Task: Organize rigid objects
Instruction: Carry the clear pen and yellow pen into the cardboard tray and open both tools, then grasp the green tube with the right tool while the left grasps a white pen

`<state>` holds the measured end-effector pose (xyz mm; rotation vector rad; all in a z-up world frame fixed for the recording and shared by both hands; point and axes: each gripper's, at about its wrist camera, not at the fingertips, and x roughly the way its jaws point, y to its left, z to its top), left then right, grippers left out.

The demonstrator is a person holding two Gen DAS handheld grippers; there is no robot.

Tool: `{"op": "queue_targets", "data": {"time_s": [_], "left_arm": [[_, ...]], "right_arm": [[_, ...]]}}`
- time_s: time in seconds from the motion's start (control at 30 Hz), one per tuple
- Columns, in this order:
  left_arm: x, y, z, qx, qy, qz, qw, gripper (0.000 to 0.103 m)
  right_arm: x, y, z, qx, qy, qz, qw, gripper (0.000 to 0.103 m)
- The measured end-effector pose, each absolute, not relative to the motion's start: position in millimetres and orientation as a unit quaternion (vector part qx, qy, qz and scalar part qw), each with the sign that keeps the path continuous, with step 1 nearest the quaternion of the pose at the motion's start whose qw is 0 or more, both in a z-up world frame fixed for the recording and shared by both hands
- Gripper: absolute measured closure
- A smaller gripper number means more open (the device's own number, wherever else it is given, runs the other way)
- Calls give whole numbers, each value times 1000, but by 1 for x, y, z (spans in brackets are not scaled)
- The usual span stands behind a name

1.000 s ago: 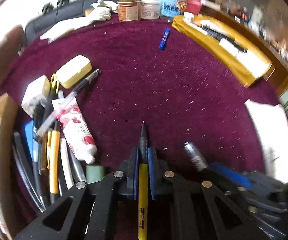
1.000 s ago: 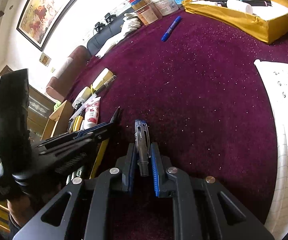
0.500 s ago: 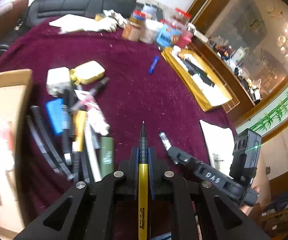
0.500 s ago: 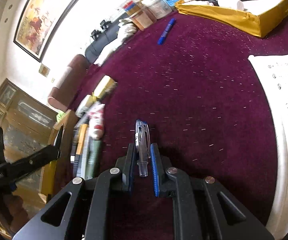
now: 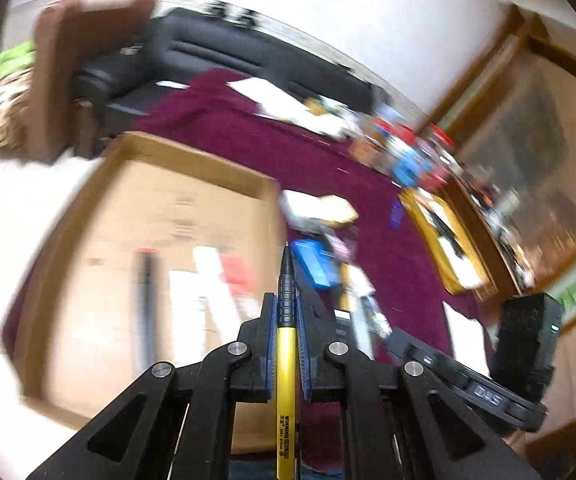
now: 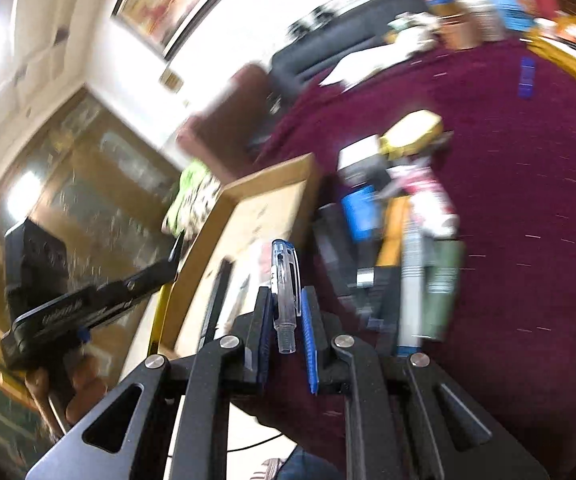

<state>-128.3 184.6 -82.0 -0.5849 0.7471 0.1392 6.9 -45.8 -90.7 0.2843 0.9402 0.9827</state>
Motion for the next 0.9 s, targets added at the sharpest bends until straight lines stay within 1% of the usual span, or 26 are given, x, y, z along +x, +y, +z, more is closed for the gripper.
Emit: {"op": "queue_targets", "data": {"time_s": [0.17,0.3,0.43,0.57,0.7,0.73,0.77,0.8,0.83,0.87,0.9], "left_arm": [[-141,234,-106,-295,364,125,875,95],[-137,251,-124,-298,380,140,864,95],[-128,255,-140,-277,404,150,859,95],[-119,246,-146,-243,422,168,857,95],[-115,249,-155,-232,429,196,851,94],[-114,249,-157,-231,432,198,849,87],[-114,249,-158,-233,433,199,847,81],[-115,248,-159,-239,432,199,846,64],[-116,246,-156,-240,427,199,849,58],[-118,241,-151,-236,421,198,853,55],[-120,234,-146,-230,414,199,858,51]], "right_arm": [[1,22,-92,87,461,479,742,89],[-12,66,-109,36,486,474,734,89],[-19,84,-127,0,505,439,744,89],[-28,89,-126,-27,494,424,759,88],[-34,92,-126,-41,481,420,768,87],[-33,90,-126,-39,481,425,766,85],[-33,87,-124,-34,480,432,763,77],[-33,82,-122,-25,476,441,760,66],[-33,73,-118,-13,466,450,762,63],[-34,63,-113,2,455,459,763,60],[-33,53,-109,10,449,462,765,58]]}}
